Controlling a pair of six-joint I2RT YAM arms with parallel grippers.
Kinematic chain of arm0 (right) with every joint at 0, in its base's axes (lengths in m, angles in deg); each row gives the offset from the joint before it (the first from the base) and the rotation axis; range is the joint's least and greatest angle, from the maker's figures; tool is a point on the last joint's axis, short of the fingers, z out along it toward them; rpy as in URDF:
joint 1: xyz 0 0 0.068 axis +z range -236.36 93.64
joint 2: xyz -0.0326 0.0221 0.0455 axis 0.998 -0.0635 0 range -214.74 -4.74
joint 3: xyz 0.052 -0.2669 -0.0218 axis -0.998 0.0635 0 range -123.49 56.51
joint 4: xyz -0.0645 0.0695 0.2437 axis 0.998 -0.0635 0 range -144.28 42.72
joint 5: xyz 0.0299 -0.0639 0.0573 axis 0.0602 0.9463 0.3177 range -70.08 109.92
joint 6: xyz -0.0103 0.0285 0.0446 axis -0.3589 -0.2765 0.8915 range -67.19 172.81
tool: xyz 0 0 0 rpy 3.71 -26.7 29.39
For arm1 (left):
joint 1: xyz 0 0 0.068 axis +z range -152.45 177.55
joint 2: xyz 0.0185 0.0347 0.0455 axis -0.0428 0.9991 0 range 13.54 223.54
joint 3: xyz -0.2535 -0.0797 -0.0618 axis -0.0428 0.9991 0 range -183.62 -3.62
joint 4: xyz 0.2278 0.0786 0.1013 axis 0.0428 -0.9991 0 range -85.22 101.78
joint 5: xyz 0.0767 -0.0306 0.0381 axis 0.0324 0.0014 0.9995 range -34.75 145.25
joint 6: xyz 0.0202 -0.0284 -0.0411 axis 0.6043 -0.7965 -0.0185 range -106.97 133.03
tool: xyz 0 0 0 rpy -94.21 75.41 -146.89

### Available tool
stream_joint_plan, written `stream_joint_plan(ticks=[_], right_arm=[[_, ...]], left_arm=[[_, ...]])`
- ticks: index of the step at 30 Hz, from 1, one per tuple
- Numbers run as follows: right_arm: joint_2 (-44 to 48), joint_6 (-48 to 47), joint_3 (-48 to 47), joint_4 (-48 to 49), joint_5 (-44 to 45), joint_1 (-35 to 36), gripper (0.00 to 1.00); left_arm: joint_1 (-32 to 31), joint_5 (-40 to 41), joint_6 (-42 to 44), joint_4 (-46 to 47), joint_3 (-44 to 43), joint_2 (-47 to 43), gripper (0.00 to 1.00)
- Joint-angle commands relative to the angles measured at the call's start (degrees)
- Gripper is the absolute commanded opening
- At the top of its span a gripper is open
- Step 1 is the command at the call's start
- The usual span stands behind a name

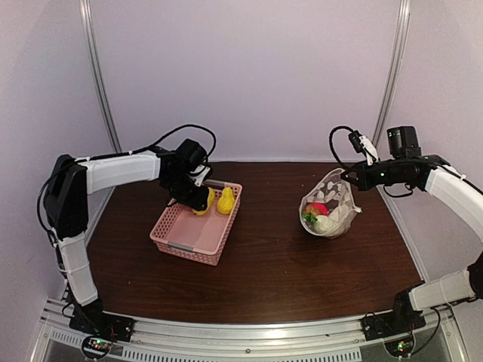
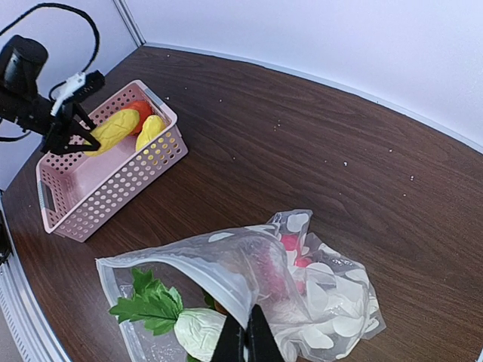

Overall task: Place the food in the zip-top bag and seal the zipper
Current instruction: Pick up the fake fruit from the bin, then place the fake fruit in the zipper food storage bag.

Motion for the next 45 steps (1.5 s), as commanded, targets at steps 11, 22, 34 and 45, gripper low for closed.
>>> stream_joint_plan(ticks=[11, 22, 34, 45], right_arm=[[-0.16, 0.49, -0.93, 0.40, 0.00, -0.22, 0.00], [-0.78, 1.28, -2.05, 0.18, -0.34, -0.19, 0.00], [0.10, 1.66, -1.80, 0.60, -3.61, -0.20, 0.00], [2.67, 2.85, 0.43, 2.35, -9.41, -0.12, 0.00]], left_arm=[[-9.46, -27.43, 0.28, 4.81, -7.30, -16.47, 0.23], [-20.81, -44.85, -4.45, 11.84, -18.01, -3.25, 0.22], [-21.52, -45.24, -22.54, 16.94, -34.05, 16.34, 0.18], [-20.09, -40.66, -37.02, 24.84, -43.22, 28.76, 0.18]])
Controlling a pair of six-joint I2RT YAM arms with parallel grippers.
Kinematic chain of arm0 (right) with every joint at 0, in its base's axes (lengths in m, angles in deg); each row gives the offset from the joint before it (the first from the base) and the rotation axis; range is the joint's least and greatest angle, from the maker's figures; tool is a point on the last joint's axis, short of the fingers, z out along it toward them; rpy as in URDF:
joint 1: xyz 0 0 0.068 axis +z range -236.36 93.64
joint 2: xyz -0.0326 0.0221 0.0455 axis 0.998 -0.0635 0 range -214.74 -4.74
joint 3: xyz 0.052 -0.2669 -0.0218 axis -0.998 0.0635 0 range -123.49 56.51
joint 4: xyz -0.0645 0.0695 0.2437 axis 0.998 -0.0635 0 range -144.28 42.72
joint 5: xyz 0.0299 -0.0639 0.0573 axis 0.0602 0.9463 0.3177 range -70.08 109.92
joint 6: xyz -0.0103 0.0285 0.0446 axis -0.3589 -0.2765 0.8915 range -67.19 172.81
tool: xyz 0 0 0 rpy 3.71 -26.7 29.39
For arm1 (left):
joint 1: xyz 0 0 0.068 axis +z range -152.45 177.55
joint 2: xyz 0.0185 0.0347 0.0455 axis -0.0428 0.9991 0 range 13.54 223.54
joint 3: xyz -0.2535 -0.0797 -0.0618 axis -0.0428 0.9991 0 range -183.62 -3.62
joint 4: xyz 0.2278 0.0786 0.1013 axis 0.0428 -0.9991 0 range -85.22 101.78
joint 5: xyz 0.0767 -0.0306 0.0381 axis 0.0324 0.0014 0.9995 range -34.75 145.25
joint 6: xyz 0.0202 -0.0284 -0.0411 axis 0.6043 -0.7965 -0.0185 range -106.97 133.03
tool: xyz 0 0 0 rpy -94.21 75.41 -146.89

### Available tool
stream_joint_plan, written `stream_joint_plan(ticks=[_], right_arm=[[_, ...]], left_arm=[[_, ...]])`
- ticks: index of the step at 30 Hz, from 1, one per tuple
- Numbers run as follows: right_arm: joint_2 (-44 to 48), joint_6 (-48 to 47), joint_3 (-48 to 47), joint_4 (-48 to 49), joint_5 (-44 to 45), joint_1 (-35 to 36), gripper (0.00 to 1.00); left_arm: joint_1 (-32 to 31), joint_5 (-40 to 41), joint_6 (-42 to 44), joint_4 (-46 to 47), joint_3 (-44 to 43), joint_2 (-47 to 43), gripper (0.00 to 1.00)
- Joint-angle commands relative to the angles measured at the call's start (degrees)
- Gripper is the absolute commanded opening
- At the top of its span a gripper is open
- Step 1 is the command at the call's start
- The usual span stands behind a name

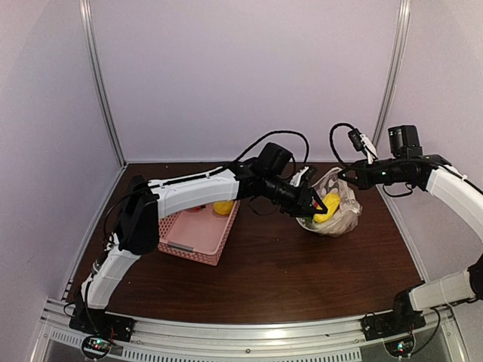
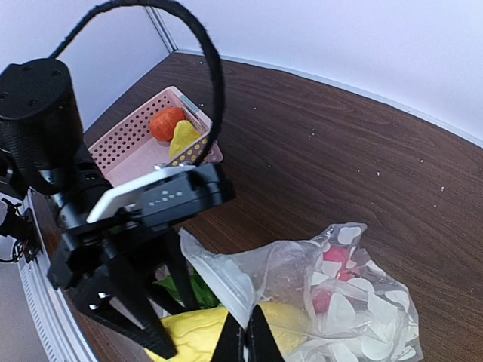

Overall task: Place the food in the zip-top bag and seal the zipper
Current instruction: Place the fake fruit in the zipper food storage bag.

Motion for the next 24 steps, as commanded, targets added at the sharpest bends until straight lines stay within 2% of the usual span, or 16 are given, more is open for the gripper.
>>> stream_joint_plan(ticks=[1, 4, 9, 19, 24], right_arm=[[2.40, 1.18, 0.87, 2.28, -3.37, -0.14, 0.00], [2.27, 1.25, 1.13, 2.36, -3.79, -0.09, 0.00], [2.49, 1.23, 1.36, 2.39, -3.09, -0.14, 0.00], [0.81, 2.20, 0.53, 2.71, -2.73, -0.46, 0.00], [-0.91, 1.59, -1.36, 1.28, 0.02, -2.41, 0.00]], left_arm=[[0.87, 4.58, -5.91, 4.75, -3.84, 2.22, 0.22], [1.08, 8.20, -7.11, 6.17, -3.66, 3.03, 0.38], [0.86, 7.89, -6.83, 9.50, -3.00, 2.44, 0.63], [0.77, 8.29, -1.56, 7.44, -1.13, -3.50, 0.70], [0.75, 9.94, 5.30, 8.35, 4.50, -12.42, 0.71]])
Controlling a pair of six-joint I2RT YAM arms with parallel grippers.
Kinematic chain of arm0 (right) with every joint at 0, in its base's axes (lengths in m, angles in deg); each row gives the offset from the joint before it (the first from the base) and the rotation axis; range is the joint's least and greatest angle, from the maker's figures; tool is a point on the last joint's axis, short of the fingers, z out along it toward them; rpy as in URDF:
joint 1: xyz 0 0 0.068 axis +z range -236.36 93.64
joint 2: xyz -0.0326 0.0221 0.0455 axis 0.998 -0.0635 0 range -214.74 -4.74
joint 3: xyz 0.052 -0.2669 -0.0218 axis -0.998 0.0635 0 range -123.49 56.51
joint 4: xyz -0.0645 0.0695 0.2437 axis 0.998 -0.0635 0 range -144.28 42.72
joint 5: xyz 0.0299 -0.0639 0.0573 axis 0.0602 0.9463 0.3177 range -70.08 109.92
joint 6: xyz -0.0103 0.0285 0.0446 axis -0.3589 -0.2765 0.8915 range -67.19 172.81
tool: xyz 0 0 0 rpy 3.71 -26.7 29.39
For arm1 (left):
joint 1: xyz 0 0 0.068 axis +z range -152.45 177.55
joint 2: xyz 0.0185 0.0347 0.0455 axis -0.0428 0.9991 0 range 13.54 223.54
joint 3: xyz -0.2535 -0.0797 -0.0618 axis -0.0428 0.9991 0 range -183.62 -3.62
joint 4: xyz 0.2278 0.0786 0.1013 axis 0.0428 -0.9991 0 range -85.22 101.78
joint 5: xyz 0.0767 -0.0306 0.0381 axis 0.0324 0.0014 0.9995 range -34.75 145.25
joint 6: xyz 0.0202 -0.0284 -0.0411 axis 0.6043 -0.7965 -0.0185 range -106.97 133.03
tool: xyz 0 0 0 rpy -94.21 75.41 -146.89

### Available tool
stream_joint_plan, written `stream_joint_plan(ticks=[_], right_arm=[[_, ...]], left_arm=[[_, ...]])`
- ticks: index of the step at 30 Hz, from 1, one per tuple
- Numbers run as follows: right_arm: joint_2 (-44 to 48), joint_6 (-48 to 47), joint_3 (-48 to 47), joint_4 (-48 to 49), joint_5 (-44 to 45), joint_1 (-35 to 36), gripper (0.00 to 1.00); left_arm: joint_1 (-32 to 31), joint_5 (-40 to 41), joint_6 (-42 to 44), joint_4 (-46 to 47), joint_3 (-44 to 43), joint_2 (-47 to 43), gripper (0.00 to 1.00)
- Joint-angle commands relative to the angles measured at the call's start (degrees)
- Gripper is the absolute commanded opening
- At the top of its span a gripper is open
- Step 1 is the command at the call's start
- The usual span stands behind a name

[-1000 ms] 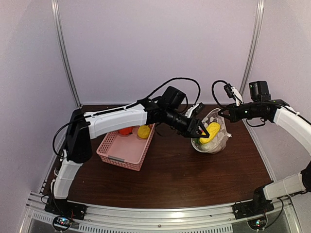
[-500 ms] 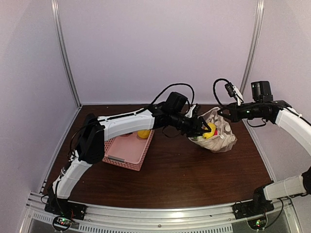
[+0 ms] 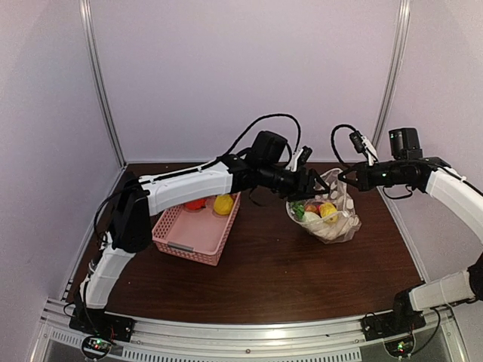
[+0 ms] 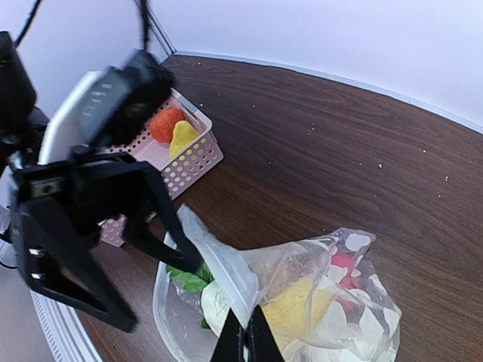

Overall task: Place the food in the zip-top bag and seal the zipper
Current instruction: Place the fake fruit in the zipper food storage bag, then pick up the fake fruit from the bin.

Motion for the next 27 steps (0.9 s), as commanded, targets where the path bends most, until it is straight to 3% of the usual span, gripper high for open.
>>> stream_joint_plan(ticks=[1, 4, 6, 9, 10, 12, 13, 16, 19, 27], right_arm=[[-1.50, -1.70, -5.22, -1.72, 2.01, -2.06, 0.00], [0.06, -5.38, -10.43, -4.63, 5.04, -3.35, 0.00], [1.11, -5.02, -6.25, 0.33, 14.26, -2.96, 0.00], [-4.67, -11.56, -12.99, -12.66, 8.45, -2.51, 0.00], [-4.02, -10.97, -13.23, -12.69, 8.54, -3.38, 0.00], [0.20, -8.27, -4.56, -2.78, 21.47, -2.51, 0.00], [-0.60, -11.20, -2.94, -3.15, 25.60, -0.80, 0.00], [-5.19, -12.66, -9.50, -13.99, 22.98, -1.23, 0.00], [-0.91, -10.01, -6.13, -8.01, 26.12, -0.94, 0.00], [-2.55, -7.84, -5.03, -6.05, 22.06, -0.41, 0.00]], left_arm=[[0.02, 1.34, 8.74, 4.54, 6.97, -12.81, 0.71], [0.37, 4.76, 15.20, 6.67, 14.42, -20.08, 0.72], [1.33, 8.40, 19.11, 3.93, 17.31, -23.00, 0.73], [4.29, 12.04, 22.32, -2.59, 20.47, -24.94, 0.73], [5.68, 13.52, 22.79, -4.73, 21.78, -25.64, 0.73], [8.50, 17.50, 23.61, -10.16, 24.51, -26.47, 0.73], [9.71, 20.25, 24.42, -12.45, 25.47, -26.73, 0.72], [10.71, 31.57, 30.20, -18.97, 26.54, -27.46, 0.73], [11.30, 39.13, 34.10, -21.41, 28.78, -27.66, 0.75], [16.22, 38.22, 33.83, -18.59, 32.79, -23.23, 0.75]])
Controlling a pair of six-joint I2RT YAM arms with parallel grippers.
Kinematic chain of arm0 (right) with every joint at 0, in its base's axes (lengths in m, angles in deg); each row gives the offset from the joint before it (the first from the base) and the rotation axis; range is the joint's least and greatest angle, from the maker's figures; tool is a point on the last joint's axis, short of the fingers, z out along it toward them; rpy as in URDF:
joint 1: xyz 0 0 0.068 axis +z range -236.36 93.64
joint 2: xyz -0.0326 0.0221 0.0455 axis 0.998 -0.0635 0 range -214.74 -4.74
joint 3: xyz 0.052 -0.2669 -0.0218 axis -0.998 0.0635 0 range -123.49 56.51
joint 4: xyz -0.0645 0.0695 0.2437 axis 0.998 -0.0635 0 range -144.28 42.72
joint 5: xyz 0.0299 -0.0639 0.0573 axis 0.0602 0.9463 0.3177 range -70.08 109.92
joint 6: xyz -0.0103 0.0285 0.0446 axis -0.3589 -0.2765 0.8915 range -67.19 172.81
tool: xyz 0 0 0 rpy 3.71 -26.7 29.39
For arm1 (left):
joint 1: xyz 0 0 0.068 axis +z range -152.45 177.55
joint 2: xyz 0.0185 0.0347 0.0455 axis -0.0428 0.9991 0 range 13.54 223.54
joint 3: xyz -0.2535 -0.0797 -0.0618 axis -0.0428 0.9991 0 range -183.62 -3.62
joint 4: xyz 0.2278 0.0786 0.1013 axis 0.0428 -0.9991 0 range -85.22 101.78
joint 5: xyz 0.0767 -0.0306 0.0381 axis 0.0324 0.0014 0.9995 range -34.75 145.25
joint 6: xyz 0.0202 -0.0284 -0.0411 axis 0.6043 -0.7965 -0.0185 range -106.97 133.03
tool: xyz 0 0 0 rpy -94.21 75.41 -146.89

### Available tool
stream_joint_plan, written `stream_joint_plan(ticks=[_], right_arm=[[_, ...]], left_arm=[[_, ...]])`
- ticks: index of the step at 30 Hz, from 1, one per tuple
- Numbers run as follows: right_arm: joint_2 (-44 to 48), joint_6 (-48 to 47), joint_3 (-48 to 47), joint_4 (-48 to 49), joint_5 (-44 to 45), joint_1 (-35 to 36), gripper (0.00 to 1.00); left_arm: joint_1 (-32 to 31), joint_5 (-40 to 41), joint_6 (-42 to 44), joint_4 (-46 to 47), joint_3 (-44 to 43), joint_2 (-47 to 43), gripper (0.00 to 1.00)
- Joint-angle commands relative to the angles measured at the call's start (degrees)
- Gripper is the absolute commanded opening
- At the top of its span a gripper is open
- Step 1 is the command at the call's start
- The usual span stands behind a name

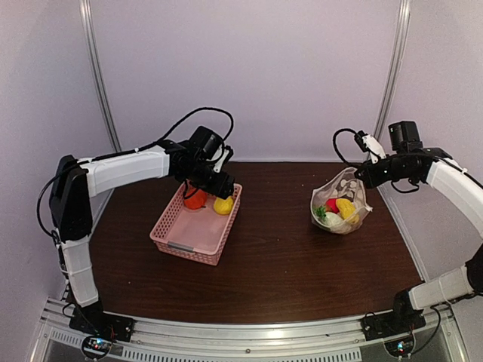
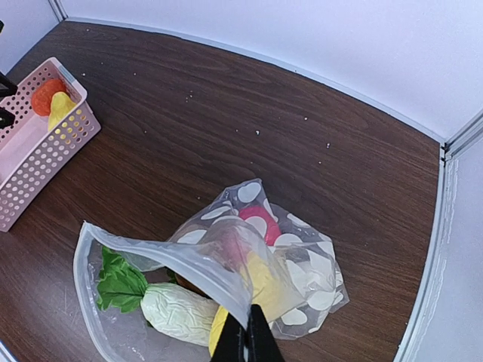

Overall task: Place the food in the zip-top bag and seal the zipper
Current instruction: Pick up the fake fruit from the bin.

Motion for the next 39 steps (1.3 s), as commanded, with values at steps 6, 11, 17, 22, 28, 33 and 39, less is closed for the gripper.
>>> stream_joint_plan(ticks=[6, 11, 17, 22, 28, 33, 39], right_arm=[[0.27, 2.01, 1.15, 1.36, -2.95, 0.36, 0.00], [1.69, 2.48, 2.00, 1.61, -4.72, 0.31, 0.00], [2.60, 2.14, 2.85, 1.30, -4.69, 0.33, 0.00], [2.84, 2.47, 3.67, 2.06, -4.99, 0.31, 0.00], [2.46, 2.66, 3.58, 2.08, -5.55, 0.31, 0.00], [2.83, 2.57, 3.91, 2.13, -5.59, 0.31, 0.00], [2.95, 2.49, 4.64, 2.67, -5.63, 0.27, 0.00]], left_arm=[[4.52, 1.75, 0.13, 5.46, 1.40, 5.09, 0.72], [5.34, -1.17, -1.25, 7.71, -1.54, 9.04, 0.65], [5.44, -1.16, -2.17, 8.07, -4.44, 12.91, 0.58], [5.93, -1.30, -3.06, 8.70, -4.72, 14.01, 0.50], [6.39, -2.86, -3.11, 10.04, -4.88, 14.82, 0.42], [6.40, -3.69, -3.09, 8.99, -5.54, 13.20, 0.32], [6.33, -4.37, -2.96, 7.13, -3.34, 5.70, 0.29]])
